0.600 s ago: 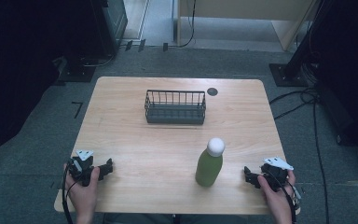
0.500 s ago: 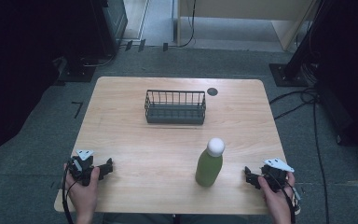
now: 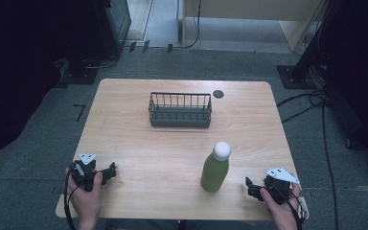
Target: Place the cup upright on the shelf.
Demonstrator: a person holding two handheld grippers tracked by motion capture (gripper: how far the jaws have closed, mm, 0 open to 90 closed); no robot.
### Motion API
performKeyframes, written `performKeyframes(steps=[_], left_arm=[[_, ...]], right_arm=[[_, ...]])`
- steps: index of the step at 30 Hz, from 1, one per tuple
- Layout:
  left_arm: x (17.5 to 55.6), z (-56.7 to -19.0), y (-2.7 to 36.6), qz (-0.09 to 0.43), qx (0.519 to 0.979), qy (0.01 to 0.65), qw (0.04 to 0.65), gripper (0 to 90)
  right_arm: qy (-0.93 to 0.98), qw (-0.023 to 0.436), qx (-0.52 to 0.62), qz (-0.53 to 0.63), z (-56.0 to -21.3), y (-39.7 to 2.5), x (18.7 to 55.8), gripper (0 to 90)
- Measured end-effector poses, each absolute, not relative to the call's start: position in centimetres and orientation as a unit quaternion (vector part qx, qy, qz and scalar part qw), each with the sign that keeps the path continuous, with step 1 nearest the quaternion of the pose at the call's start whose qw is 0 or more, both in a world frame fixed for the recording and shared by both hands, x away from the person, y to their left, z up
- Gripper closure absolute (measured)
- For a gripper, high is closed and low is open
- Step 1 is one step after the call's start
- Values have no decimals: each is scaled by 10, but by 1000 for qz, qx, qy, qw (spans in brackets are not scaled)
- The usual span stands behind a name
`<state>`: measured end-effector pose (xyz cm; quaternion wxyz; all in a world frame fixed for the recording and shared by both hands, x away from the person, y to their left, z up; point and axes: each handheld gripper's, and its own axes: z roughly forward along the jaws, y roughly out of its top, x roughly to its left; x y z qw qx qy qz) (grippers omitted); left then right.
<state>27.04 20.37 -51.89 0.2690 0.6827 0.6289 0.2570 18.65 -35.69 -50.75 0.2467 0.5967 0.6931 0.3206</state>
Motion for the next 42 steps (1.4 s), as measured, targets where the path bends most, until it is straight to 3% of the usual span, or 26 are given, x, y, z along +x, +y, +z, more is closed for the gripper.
performKeyframes(steps=[42], left_arm=[[271, -519, 203, 258, 681, 631, 269, 0]], right_arm=[[763, 198, 457, 412, -457, -279, 173, 49]])
